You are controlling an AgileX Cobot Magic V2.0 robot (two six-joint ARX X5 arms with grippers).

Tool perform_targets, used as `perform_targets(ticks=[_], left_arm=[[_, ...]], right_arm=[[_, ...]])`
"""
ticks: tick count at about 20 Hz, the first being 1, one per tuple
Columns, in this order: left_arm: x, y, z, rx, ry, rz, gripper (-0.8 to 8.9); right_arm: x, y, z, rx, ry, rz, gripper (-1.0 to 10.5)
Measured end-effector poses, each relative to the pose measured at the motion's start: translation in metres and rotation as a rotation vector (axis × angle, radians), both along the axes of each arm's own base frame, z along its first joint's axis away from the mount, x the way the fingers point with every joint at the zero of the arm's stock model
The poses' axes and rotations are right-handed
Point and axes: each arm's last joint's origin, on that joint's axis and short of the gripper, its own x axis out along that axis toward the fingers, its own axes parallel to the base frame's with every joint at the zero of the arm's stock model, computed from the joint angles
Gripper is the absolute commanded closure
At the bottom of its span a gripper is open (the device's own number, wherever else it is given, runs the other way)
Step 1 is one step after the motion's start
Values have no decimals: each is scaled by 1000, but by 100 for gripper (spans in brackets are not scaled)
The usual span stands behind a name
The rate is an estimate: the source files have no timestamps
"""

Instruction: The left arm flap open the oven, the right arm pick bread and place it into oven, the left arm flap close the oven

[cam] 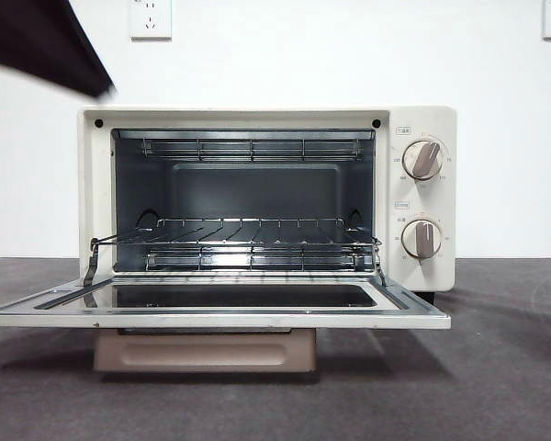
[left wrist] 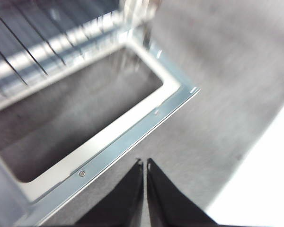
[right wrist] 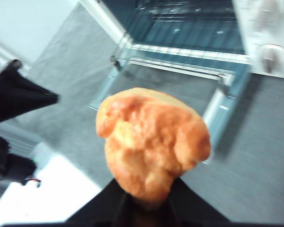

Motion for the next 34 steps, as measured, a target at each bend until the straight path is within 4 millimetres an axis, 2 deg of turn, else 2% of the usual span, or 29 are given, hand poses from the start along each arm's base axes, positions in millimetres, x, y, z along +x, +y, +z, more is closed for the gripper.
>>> perform_targets(ticks=[3, 7, 10, 14, 20, 28, 34], left_arm=[[-23, 22, 21, -42, -55, 43, 797], [-45, 45, 30, -29, -79, 100, 797], [-54, 55, 38, -43, -105, 132, 797], [-61, 60, 41, -45, -93, 139, 797], [-63, 62, 40, -28, -76, 140, 797], [-63, 62, 40, -31, -63, 147, 797], [-63, 63, 41, -39, -60, 151, 797]], right_arm=[[27, 23, -4, 14, 28, 65, 932], [62, 66, -15, 25, 31, 69, 933], [87, 97, -32, 24, 41, 8, 933], [118, 121, -59, 27, 51, -78, 933], [146, 138, -86, 55, 24, -195, 933], [163, 141, -94, 90, -19, -374, 933], [174, 144, -100, 104, -19, -397, 931]])
